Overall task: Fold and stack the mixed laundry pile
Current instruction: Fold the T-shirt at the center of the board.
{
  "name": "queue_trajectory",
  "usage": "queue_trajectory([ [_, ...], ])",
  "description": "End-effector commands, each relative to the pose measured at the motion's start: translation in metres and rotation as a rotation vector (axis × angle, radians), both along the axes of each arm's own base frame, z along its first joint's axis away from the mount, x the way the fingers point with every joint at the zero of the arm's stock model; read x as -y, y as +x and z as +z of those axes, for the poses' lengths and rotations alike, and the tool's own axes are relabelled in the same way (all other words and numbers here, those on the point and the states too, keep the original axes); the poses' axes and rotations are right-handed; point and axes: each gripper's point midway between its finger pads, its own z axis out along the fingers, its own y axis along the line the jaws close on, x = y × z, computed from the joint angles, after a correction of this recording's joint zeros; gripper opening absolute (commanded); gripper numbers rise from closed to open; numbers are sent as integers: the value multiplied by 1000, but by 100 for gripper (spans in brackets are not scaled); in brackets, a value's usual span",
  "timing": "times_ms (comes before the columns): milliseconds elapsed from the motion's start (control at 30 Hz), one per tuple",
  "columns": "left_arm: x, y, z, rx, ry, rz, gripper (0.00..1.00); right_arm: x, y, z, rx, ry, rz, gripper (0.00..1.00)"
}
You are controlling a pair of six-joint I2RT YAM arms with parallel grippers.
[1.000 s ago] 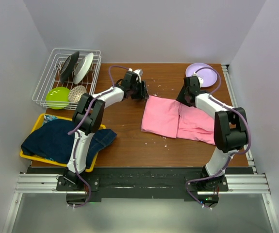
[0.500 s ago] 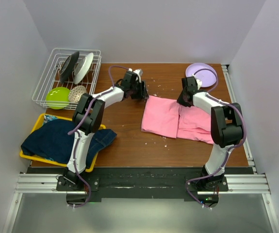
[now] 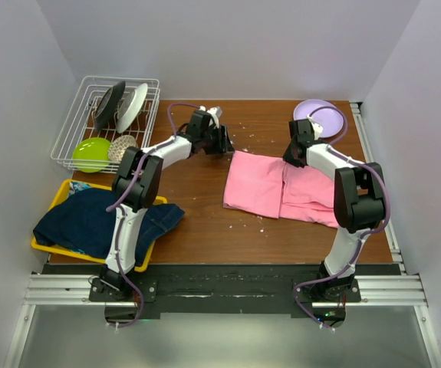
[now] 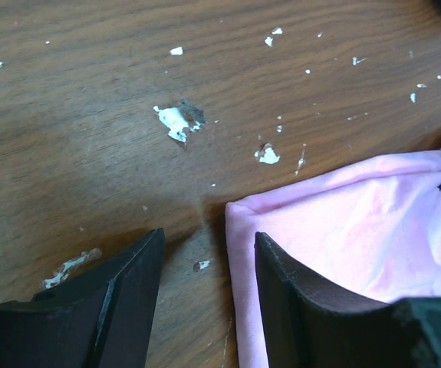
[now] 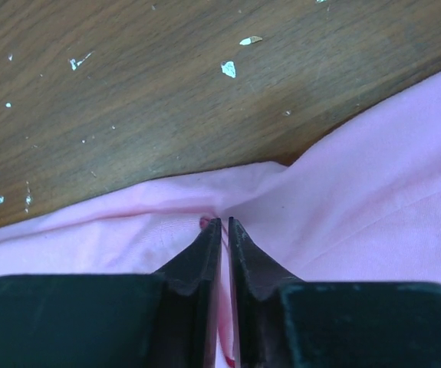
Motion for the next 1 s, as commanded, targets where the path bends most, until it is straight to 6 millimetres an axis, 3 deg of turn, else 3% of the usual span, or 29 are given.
queue_trajectory([
  [0,9,3,19,25,-62,-33,54,5,2,28,66,-4,-16,19],
  [133,12,0,5,-2,-63,-39,49,0,-1,45,97,15,2,22],
  [367,20,-5,-2,-14,-87,-49,42,-15,-13,60,126,33,46,23],
  [600,34,-9,-12,-32,-80,-60,38,-60,-27,63,113,18,149,23],
  [700,33,-11,-25,-61,-67,-36,26,-85,-38,66,110,7,204,23],
  [800,22,-14,-38,-83,-22,13,7,-105,-49,70,112,5,255,22],
  [833,12,-8,-33,-61,9,64,0,-110,-53,71,113,5,270,22],
  [900,-8,-15,-40,-77,52,132,0,-124,-61,71,105,4,312,22],
  [967,-33,-9,-19,-38,58,232,0,-133,-68,71,101,-5,345,22],
])
